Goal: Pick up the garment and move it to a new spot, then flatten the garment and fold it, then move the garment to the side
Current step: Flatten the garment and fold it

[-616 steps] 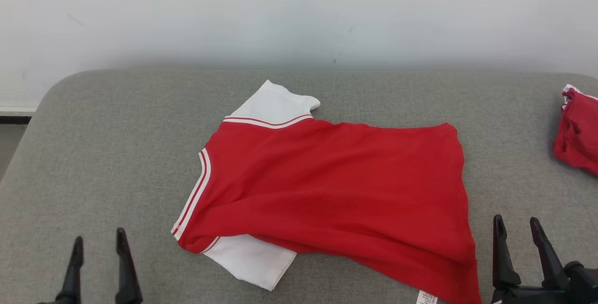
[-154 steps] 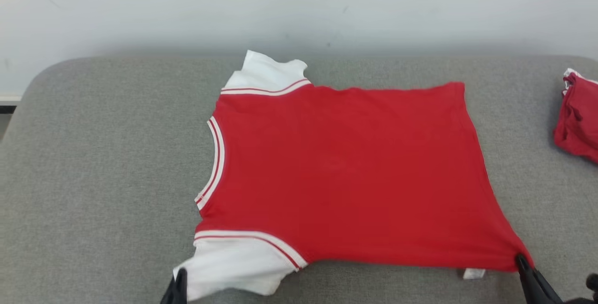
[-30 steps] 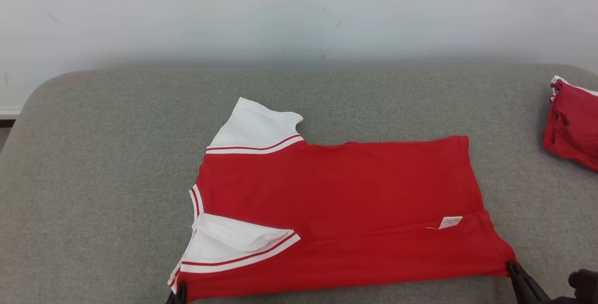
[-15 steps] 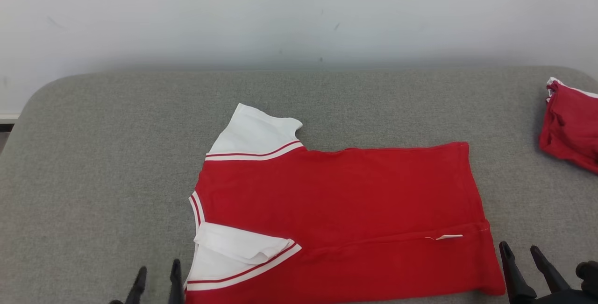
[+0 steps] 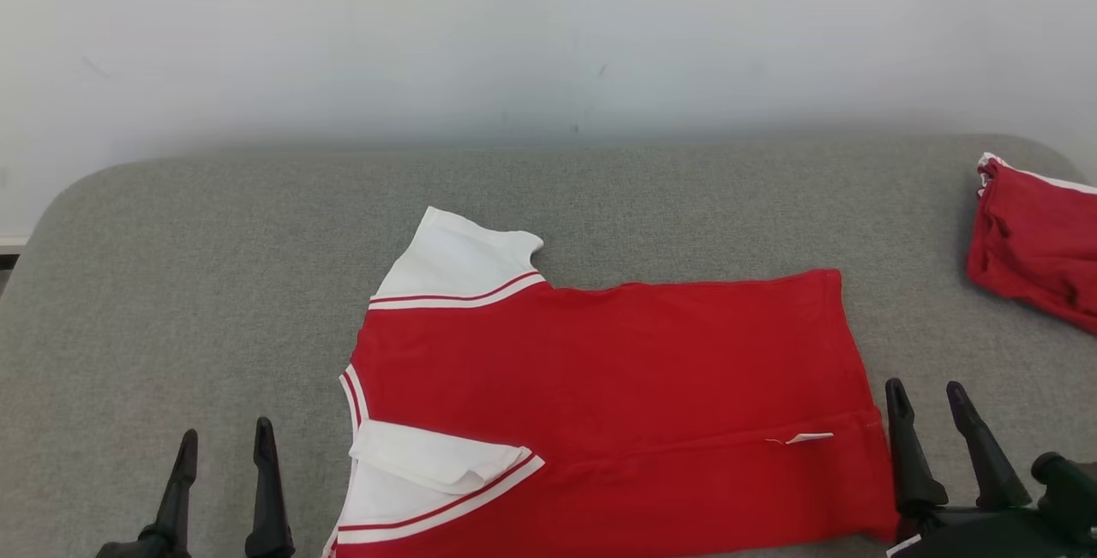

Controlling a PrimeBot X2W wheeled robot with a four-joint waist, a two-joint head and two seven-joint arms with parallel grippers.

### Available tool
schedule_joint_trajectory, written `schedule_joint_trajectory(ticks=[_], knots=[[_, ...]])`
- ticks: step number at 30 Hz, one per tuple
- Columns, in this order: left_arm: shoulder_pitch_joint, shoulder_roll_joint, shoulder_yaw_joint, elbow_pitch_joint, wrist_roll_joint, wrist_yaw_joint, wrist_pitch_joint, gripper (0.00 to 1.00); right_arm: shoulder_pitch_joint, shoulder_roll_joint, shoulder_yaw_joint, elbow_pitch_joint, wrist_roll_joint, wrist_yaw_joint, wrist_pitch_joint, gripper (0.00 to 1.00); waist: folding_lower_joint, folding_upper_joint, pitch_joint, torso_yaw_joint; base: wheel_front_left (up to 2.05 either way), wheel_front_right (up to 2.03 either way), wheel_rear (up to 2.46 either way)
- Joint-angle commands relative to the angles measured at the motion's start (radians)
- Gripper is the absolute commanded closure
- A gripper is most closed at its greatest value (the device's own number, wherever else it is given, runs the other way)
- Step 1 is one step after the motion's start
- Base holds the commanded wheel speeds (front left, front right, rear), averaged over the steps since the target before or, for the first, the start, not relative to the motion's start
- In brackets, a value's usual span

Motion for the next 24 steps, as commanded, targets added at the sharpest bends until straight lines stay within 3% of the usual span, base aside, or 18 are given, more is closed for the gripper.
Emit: schedule_joint_trajectory(ticks=[1,9,24], knots=[[-0.001,-0.005,0.011,0.000,0.023,-0.011,-0.003,0.00,-0.007,0.008,0.014,0.004,-0.011,-0.002,-0.027,0.00,0.0000,0.0000,-0.003,0.000,0.00,0.00,0.00],[-0.021,-0.015,0.031,0.038,0.113,-0.066,-0.002,0.00,-0.001,0.007,0.063,0.036,-0.060,-0.002,-0.121,0.00,0.0000,0.0000,-0.010,0.003,0.00,0.00,0.00],[-0.016,-0.031,0.096,0.082,0.179,-0.114,-0.003,0.00,-0.040,0.013,0.072,0.088,-0.088,-0.002,-0.146,0.00,0.0000,0.0000,0.019,-0.007,0.00,0.00,0.00]])
